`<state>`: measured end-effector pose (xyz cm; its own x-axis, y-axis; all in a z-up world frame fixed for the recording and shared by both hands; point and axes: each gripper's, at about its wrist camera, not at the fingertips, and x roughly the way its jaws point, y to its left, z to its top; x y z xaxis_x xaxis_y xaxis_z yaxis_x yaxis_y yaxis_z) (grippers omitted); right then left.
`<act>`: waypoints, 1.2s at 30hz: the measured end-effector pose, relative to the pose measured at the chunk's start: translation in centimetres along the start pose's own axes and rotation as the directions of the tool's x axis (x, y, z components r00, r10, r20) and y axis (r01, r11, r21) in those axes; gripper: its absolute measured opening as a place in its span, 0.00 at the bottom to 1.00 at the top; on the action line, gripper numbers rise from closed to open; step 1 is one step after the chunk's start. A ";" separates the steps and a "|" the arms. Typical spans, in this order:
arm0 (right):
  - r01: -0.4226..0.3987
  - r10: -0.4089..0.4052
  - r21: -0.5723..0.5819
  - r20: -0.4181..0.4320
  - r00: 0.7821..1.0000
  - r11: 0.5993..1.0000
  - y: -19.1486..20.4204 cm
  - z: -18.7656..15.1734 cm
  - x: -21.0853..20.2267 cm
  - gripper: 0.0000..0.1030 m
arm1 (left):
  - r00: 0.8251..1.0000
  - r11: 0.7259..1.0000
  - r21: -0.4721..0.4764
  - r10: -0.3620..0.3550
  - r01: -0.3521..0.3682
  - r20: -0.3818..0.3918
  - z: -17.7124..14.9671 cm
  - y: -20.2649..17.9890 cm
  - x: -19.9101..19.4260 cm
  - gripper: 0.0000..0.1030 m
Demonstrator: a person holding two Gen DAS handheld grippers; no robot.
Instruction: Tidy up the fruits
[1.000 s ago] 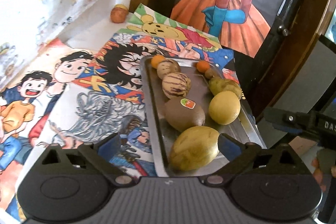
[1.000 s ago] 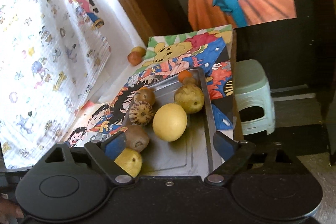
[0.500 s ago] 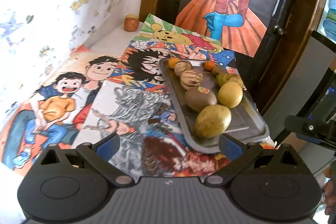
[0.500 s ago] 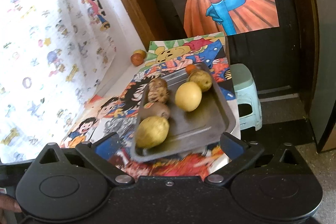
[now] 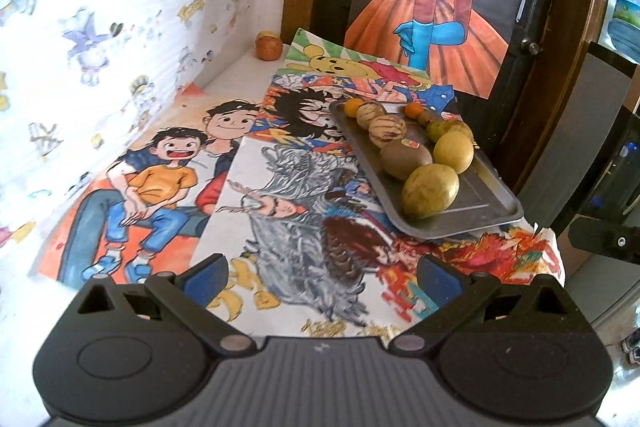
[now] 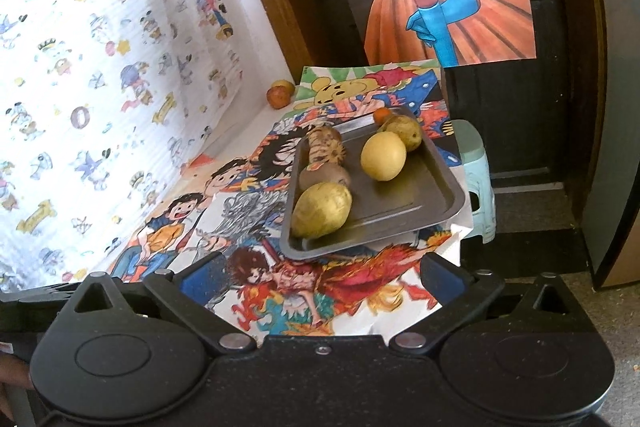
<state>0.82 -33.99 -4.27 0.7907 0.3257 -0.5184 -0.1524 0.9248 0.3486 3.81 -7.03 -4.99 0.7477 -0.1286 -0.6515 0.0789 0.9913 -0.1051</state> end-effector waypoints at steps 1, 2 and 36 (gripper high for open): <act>-0.002 0.002 -0.002 -0.002 1.000 1.000 0.2 -0.1 -0.1 0.99 | 1.000 1.000 0.000 0.002 -0.002 0.000 -0.1 0.1 -0.2 0.99; -0.004 0.004 -0.004 -0.003 1.000 1.000 0.3 -0.2 -0.1 0.99 | 1.000 1.000 -0.001 0.005 -0.005 0.001 -0.3 0.3 -0.4 0.99; -0.014 0.014 -0.003 -0.023 1.000 1.000 0.6 -0.9 -0.7 0.99 | 0.998 0.998 -0.013 0.061 -0.061 -0.003 -1.1 0.5 -2.0 0.99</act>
<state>-0.37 -33.48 -4.37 0.7743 0.3434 -0.5315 -0.1655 0.9206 0.3537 1.64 -6.26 -4.61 0.7491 -0.0678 -0.6590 0.0243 0.9969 -0.0750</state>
